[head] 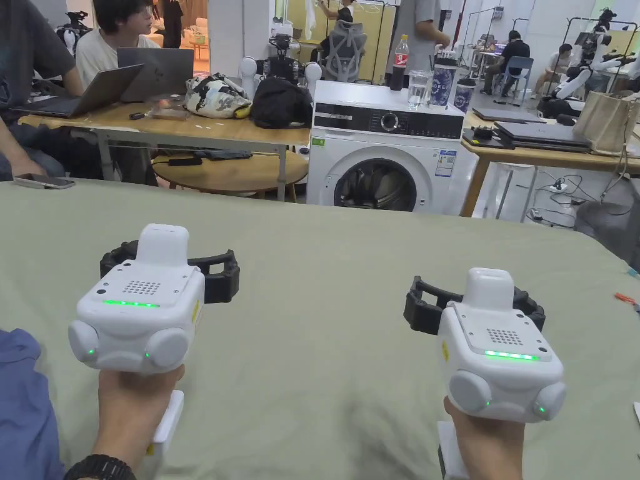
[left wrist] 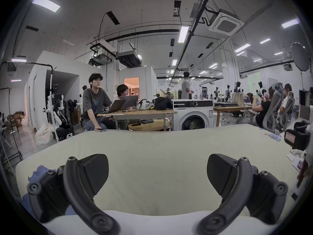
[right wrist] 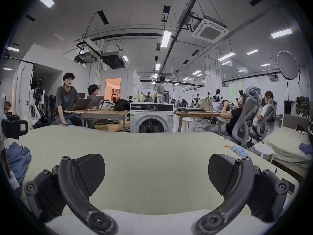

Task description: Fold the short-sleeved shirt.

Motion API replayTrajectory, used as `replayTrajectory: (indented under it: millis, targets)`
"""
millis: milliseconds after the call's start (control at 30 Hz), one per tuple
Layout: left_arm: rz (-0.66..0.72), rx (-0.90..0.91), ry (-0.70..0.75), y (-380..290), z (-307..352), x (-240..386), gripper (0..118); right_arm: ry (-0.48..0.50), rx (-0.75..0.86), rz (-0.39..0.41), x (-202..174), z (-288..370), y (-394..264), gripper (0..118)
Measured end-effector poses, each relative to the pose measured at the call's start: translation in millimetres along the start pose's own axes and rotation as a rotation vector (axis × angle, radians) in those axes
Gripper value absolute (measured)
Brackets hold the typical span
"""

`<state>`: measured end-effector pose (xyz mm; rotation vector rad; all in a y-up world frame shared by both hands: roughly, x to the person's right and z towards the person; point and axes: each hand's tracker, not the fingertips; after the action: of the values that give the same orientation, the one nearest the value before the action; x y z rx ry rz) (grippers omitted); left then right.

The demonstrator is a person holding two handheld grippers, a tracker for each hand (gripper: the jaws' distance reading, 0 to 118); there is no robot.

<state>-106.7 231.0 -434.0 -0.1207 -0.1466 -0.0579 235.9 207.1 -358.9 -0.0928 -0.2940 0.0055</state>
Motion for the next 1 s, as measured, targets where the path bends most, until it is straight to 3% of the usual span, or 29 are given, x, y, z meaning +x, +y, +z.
replayTrajectory:
  millis: [333, 1000]
  targets:
    - [-0.014, -0.007, 0.006, 0.5, 0.7, 1.1, 115, -0.004, 0.018, 0.052, -6.7, -1.8, 0.6, 118]
    - [-0.031, -0.006, -0.001, 3.5, -2.8, 5.4, 115, -0.003, 0.009, 0.045, -6.3, -4.5, 0.4, 118]
